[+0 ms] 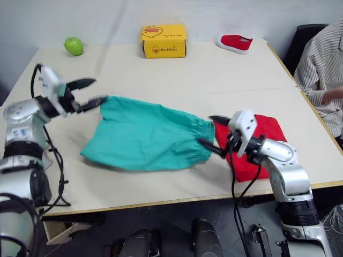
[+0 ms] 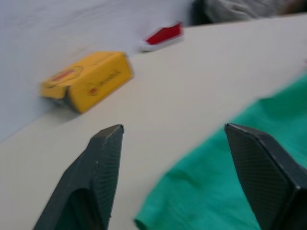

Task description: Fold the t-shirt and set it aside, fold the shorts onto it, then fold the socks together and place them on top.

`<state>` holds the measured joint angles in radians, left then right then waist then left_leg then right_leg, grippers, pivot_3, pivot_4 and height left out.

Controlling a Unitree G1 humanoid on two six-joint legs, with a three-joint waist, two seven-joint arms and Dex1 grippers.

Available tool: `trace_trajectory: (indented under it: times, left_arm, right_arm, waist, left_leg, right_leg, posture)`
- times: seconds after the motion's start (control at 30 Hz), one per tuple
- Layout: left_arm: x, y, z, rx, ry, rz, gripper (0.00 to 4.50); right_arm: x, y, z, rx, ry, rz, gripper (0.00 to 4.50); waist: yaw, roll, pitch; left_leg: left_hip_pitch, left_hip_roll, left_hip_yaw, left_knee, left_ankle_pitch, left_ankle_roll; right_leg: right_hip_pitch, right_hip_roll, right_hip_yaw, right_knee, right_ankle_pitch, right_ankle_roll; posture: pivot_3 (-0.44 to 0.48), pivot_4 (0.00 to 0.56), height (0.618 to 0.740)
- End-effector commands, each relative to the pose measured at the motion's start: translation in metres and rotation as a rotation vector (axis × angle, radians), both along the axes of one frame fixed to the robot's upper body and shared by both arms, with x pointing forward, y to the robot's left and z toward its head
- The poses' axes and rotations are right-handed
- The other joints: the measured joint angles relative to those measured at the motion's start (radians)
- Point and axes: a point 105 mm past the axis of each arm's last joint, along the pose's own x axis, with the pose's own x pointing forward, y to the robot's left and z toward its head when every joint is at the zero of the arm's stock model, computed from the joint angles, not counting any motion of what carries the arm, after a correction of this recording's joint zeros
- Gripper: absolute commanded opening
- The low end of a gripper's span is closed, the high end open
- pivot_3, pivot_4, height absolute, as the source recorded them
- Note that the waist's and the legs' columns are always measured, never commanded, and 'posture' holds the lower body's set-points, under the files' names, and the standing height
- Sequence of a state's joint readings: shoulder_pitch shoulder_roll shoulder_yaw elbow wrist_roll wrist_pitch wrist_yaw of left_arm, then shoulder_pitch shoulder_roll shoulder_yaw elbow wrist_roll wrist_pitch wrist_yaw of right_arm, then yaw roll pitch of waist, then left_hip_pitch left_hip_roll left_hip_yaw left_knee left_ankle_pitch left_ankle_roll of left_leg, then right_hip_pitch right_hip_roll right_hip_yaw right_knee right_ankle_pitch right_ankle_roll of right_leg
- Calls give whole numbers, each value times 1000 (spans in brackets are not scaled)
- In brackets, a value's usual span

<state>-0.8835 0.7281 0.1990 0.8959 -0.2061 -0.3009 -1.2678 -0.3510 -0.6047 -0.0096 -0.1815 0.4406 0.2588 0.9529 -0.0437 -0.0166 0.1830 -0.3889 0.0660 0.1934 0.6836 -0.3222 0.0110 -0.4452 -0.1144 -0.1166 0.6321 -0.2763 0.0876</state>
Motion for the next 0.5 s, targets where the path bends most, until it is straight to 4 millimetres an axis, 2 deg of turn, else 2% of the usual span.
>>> trace_trajectory:
  times: [0.03,0.13,0.2,0.27,0.4,0.5]
  left_arm:
    - [-47,-16,-10,138,1,-213,4485]
    - [-83,-19,-36,277,40,-296,4485]
    - [-91,-17,-51,323,39,-250,4485]
    - [-91,-16,-59,346,29,-203,4485]
    - [-72,-13,-78,461,-5,-70,4485]
    - [-63,-12,-90,507,3,-32,4485]
  right_arm:
    - [-25,27,-7,-86,-43,131,4500]
    - [-31,38,-31,-171,-55,128,4500]
    - [-30,36,-54,-282,-86,103,4500]
    - [-27,33,-67,-347,-112,80,4500]
    - [-8,20,-77,-494,-225,-2,4500]
    - [0,18,-79,-506,-235,-33,4500]
  waist:
    - [-8,0,0]
    - [-8,-2,-1]
    - [-5,-2,-1]
    - [8,-2,-1]
    - [19,-3,-1]
    - [17,-4,-2]
  left_leg:
    - [0,0,0,0,0,0]
    - [0,1,-1,1,0,0]
    - [1,1,-1,1,0,-1]
    - [3,0,-1,1,-1,-1]
    - [3,0,-2,1,0,0]
    - [4,0,-2,1,0,0]
  right_leg:
    - [0,0,0,0,0,0]
    - [0,0,1,2,0,-1]
    - [0,-1,2,3,-1,-1]
    - [0,-1,3,3,-1,-2]
    - [0,-2,4,0,0,-3]
    - [0,-2,4,0,0,-3]
  posture:
    - [0,150,740]
    - [0,150,740]
    - [0,150,740]
    - [0,150,740]
    - [0,150,740]
    - [0,150,740]
